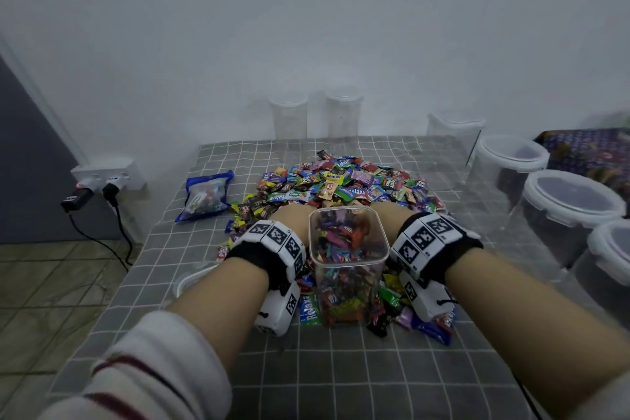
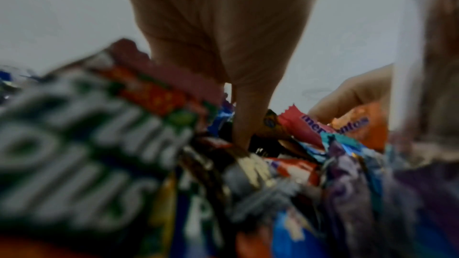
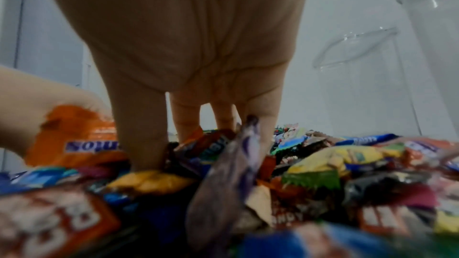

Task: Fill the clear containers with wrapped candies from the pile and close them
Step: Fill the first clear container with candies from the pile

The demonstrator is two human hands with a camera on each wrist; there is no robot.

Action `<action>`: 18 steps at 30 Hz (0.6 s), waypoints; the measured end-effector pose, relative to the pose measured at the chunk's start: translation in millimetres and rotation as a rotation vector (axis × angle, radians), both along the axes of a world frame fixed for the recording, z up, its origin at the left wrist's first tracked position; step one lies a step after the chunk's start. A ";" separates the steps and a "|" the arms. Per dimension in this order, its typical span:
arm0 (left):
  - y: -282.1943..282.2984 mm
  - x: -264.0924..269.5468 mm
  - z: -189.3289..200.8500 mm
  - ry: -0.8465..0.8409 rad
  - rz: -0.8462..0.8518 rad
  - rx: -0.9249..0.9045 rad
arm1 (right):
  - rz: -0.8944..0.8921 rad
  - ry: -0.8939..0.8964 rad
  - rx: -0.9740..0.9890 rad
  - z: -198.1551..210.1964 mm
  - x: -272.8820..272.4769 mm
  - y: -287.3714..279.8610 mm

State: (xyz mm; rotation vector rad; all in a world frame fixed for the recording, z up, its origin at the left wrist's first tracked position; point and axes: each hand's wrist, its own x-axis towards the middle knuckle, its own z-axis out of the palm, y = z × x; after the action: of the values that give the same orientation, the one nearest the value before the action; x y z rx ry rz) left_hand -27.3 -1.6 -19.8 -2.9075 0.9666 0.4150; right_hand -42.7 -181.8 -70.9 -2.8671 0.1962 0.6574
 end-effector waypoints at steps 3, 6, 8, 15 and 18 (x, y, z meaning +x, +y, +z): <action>3.6 -1.0 -2.6 -0.023 0.000 -0.045 | -0.010 -0.070 -0.068 31.5 -28.7 15.9; 10.4 -3.4 0.4 -0.044 0.030 -0.125 | -0.009 -0.194 -0.125 51.1 -48.1 22.2; 13.8 -6.0 3.3 -0.066 0.057 -0.199 | -0.036 -0.236 -0.119 58.7 -55.9 22.2; 22.2 -15.2 17.0 -0.027 0.178 -0.491 | -0.132 -0.378 0.140 72.0 -69.1 15.6; 24.3 -17.0 23.1 -0.050 0.206 -0.574 | -0.172 -0.446 0.246 77.5 -74.4 12.3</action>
State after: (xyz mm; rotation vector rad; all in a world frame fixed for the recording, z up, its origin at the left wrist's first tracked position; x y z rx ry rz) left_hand -44.4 22.7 3.3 -3.5284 0.9032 0.0720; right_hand -117.2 -169.5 6.6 -2.6347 0.2672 0.0015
